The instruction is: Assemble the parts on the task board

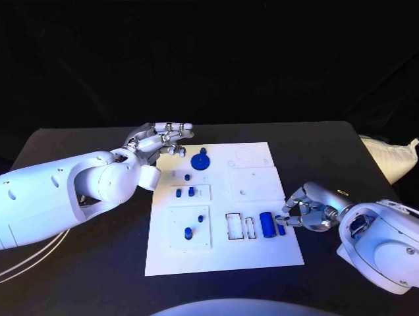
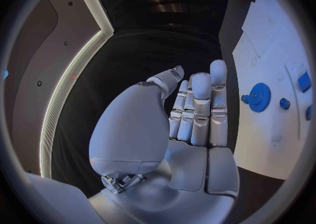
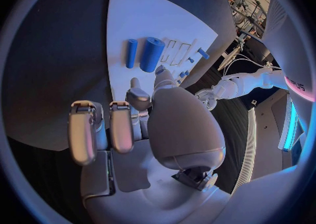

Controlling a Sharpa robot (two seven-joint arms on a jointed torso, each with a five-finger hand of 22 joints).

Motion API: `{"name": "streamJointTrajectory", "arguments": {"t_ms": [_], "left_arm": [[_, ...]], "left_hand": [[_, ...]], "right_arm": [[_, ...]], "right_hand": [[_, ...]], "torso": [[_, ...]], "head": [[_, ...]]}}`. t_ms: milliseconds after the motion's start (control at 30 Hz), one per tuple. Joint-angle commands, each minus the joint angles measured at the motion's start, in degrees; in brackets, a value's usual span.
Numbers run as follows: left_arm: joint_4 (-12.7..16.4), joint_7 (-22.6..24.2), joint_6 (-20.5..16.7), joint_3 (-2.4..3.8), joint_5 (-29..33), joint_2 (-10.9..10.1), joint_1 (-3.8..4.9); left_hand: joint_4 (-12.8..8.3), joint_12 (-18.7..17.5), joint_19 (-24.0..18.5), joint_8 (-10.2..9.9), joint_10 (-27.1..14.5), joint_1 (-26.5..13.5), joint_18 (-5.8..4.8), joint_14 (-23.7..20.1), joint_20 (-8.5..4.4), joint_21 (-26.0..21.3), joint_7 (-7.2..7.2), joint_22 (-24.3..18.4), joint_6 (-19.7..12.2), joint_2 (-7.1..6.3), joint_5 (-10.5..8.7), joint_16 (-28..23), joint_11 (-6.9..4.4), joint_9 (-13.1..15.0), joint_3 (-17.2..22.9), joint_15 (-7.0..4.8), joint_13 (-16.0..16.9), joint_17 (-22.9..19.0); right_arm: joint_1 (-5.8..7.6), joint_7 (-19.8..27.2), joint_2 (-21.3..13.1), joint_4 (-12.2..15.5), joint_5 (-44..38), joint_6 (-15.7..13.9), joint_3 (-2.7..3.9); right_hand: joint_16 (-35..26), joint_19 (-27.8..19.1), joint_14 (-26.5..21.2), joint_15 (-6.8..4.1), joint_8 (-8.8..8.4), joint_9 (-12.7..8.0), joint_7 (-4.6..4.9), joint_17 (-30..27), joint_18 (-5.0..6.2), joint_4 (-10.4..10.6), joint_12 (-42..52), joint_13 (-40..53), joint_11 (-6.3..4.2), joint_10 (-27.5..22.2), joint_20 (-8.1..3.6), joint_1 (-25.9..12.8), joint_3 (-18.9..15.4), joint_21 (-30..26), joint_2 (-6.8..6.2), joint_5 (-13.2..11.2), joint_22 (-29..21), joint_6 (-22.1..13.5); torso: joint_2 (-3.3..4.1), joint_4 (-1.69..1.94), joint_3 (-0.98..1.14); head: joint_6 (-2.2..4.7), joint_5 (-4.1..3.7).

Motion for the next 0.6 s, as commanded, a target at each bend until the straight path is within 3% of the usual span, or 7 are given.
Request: {"name": "streamJointTrajectory", "arguments": {"t_ms": [33,300,600], "left_arm": [[0.19,0.15,1.13,0.02,-0.21,0.11,-0.04],[0.21,0.10,1.14,0.02,-0.21,0.13,-0.06],[0.30,0.05,1.22,0.02,-0.21,0.09,-0.07]], "left_hand": [[-0.28,0.21,0.02,0.28,-0.32,-0.19,1.07,-0.18,0.42,-0.30,0.00,-0.09,-0.43,0.59,0.03,0.32,0.07,-0.03,0.01,0.41,-0.06,-0.05],[-0.29,0.27,0.01,0.31,-0.38,-0.21,1.07,-0.18,0.43,-0.31,0.00,-0.09,-0.47,0.63,0.04,0.37,0.08,-0.03,0.00,0.42,-0.06,0.00],[-0.35,0.33,0.01,0.35,-0.44,-0.15,1.07,-0.23,0.44,-0.32,0.00,-0.09,-0.51,0.70,0.06,0.34,0.08,-0.03,0.04,0.42,-0.06,-0.08]], "right_arm": [[-0.34,-3.41,1.17,-0.46,-2.14,2.18,-0.02],[-0.85,-4.07,4.01,-1.58,-2.40,2.97,-0.06],[-1.29,-4.63,5.86,-2.78,-3.05,4.30,-0.07]], "right_hand": [[0.48,0.61,3.40,-0.01,0.39,0.20,0.06,0.50,-0.46,0.09,1.43,1.84,0.08,0.65,-0.03,-1.03,-0.58,0.41,0.10,-0.26,7.44,-0.36],[1.70,1.39,3.76,-0.06,1.23,0.98,-0.13,2.80,-0.75,0.08,6.11,7.39,-0.05,2.42,-0.04,-1.66,-1.26,1.27,0.59,0.02,8.59,-0.06],[2.07,1.66,3.85,-0.10,1.62,1.43,-0.22,3.49,-0.86,0.10,7.29,8.87,-0.12,2.80,-0.07,-2.06,-1.52,1.57,0.83,0.01,8.99,0.08]], "torso": [[0.08,0.10,-0.04],[0.07,-0.11,-0.01],[0.02,0.02,-0.05]], "head": [[0.03,0.14],[-0.28,0.42],[-0.49,0.50]]}}
